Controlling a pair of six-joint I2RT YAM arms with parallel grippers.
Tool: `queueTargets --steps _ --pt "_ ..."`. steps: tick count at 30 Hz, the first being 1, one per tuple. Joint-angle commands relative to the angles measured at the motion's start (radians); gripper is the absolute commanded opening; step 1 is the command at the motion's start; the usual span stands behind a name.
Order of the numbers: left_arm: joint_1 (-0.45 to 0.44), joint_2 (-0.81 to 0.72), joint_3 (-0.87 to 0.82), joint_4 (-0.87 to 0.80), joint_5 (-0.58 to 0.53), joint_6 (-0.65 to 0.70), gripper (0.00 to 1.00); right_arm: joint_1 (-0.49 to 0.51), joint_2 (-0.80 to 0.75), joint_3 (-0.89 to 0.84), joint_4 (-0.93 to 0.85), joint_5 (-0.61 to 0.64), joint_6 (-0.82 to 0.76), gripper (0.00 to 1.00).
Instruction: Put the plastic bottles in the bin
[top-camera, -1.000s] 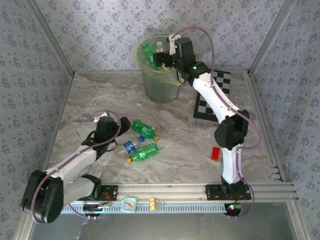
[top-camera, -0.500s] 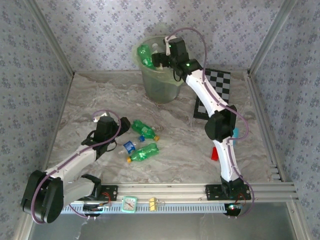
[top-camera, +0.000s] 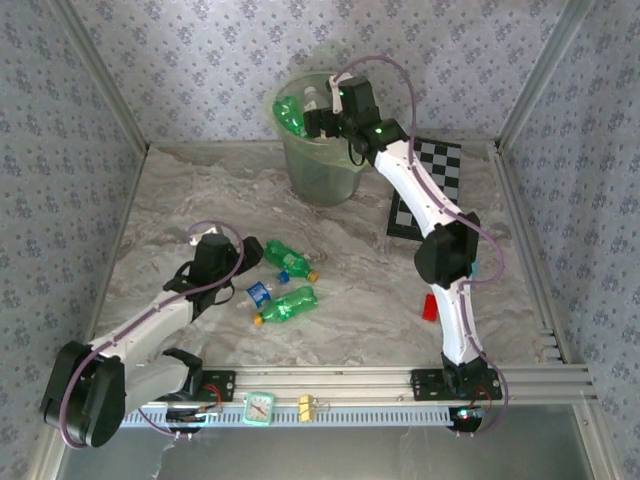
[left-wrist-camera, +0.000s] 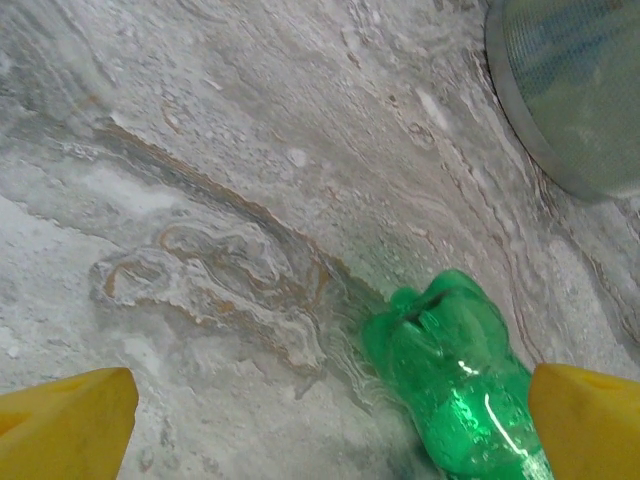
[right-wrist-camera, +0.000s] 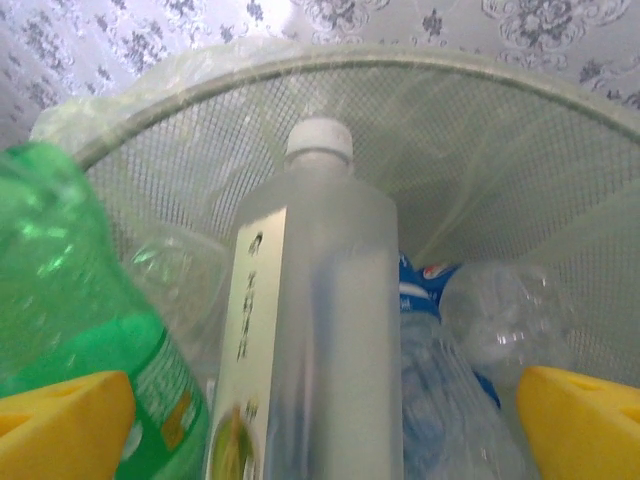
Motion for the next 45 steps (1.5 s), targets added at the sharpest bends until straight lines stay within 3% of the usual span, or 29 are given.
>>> queueTargets --steps 1,12,21,30,45 --pt "-0.033 -0.019 0.040 -0.041 0.021 0.016 1.00 0.013 -0.202 -0.145 0.066 -0.009 -0.021 1.00" --pt "-0.153 0.046 0.091 -0.046 -0.022 -0.050 1.00 0.025 -0.689 -0.870 0.283 -0.016 0.069 1.00" --pt "-0.248 0.244 0.229 -0.093 -0.074 -0.167 1.00 0.043 -0.883 -1.260 0.320 0.005 0.188 1.00" --pt "-0.301 0.407 0.332 -0.202 -0.113 -0.314 1.00 0.046 -0.963 -1.409 0.376 0.062 0.254 1.00" --pt "-0.302 0.586 0.448 -0.173 -0.172 -0.331 1.00 0.046 -0.975 -1.448 0.393 0.076 0.262 1.00"
